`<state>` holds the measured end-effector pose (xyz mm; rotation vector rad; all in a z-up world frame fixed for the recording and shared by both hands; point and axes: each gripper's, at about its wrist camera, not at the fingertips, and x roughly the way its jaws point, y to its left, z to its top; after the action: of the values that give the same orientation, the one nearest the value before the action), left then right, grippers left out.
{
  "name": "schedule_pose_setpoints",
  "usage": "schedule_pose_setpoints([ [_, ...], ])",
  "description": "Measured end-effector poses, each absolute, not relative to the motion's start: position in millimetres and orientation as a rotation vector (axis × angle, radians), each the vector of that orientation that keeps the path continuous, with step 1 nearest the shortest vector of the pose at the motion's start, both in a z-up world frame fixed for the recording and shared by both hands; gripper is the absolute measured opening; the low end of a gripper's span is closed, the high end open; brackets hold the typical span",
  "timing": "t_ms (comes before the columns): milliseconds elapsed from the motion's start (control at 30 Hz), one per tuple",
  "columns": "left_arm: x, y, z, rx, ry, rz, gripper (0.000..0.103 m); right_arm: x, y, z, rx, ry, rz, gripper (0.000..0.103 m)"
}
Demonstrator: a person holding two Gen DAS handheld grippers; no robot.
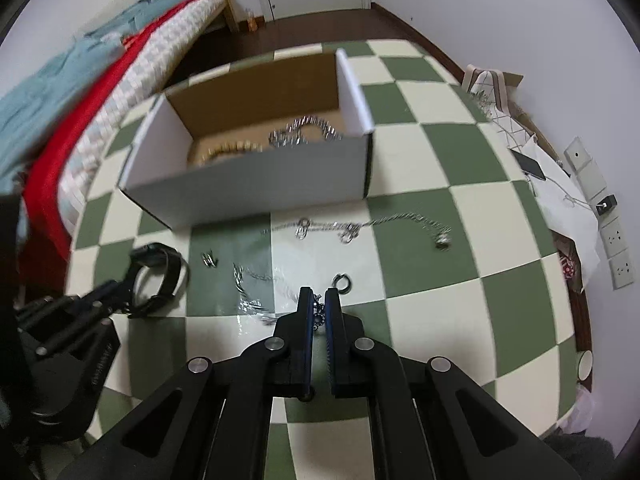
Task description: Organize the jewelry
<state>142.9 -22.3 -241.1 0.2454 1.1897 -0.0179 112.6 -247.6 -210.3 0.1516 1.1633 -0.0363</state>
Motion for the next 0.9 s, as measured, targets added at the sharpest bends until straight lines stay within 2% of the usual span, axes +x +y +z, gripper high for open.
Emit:
schedule_pose_setpoints([
  [267, 135.9, -25.7, -202.4, 0.188, 1.142, -0.058, 0.001, 103.8, -260.3, -164.3, 0.181, 1.107, -0.01, 0.006],
  [533, 138.2, -29.9, -136.1, 0.104, 1.049, -0.115, 0.001, 103.8, -265.3, -106.3, 0.19, 1.013, 0.025, 0.006],
  [767, 166.5, -36.5, -89.1, 0.055, 0.985, -0.169, 0.001, 129.4, -262.7, -47.0, 0.178, 0.915, 0.078, 0.006],
  [900, 199.2, -41.7, -81.2, 0.061, 0.983, -0.185, 0.001, 156.2, -260.8, -33.5, 0.18, 0.9, 0.097, 0.006],
])
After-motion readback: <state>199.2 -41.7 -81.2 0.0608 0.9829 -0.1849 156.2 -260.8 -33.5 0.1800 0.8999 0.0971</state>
